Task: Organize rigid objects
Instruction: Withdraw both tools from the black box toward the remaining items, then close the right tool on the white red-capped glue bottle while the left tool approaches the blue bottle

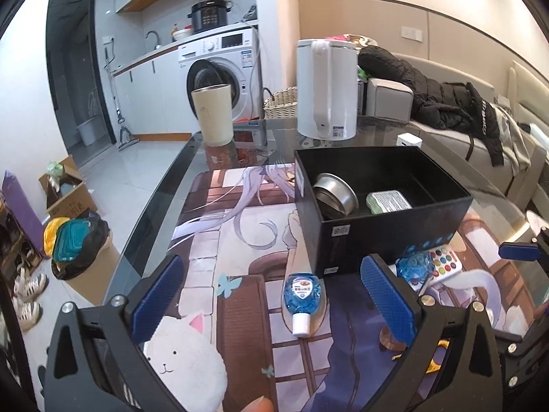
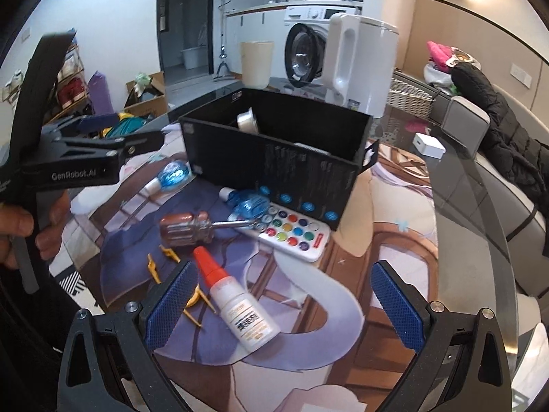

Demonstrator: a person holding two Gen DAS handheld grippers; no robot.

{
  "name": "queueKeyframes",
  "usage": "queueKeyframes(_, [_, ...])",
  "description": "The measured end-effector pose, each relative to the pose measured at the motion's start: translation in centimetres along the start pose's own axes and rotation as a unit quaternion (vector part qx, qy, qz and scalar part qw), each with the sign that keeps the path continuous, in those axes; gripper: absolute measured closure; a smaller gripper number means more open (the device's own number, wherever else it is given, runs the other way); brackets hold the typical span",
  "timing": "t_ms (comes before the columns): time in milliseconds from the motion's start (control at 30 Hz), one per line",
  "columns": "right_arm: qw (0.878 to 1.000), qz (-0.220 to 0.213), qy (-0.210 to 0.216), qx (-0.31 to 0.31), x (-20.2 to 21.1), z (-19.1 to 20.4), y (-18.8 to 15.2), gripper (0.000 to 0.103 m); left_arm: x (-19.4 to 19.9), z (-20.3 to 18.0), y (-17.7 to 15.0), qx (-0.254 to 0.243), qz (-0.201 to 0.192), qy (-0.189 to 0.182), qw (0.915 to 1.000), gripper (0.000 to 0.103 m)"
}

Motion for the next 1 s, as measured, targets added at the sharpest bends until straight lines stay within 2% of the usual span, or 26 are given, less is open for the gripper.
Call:
queueKeyframes(367, [0.999, 0.036, -0.005, 0.026, -0.8, -0.2, -1.3, 0.001, -1.7, 0.4, -1.1, -0.006, 0.033, 0.007, 0.9994, 0.000])
queueKeyframes(467, [0.998, 0.051, -0.010, 0.026, -1.6, -0.5, -1.7, 0.001, -1.9, 0.2, -1.1, -0.008, 0.034, 0.004, 0.9994, 0.000])
queueKeyframes(733, [0.997, 0.061, -0.035, -0.013, -2.3, -3.1, -1.6, 0.001, -2.0, -0.2, -0.8, -0.015, 0.031, 0.000, 0.9994, 0.000])
queueKeyframes(867, [0.997, 0.064, -0.046, -0.011, -2.1, -4.1, -1.7, 0.001, -2.1, -0.1, -0.7, -0.012, 0.031, 0.000, 0.9995, 0.000])
queueKeyframes(1000, [0.997, 0.065, -0.033, -0.014, -1.4, -4.6, -2.0, 0.001, -2.1, 0.1, -0.7, -0.007, 0.030, -0.002, 0.9995, 0.000])
Point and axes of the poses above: each gripper's, at about its wrist camera, not at the fingertips, and x roughly against the way its jaws point, z to its left, y to its top, the point moved 9 cm from there along -x, roughly the way its jaws point, and after that the axes turned 3 degrees about -x, right-handed, at the moved point
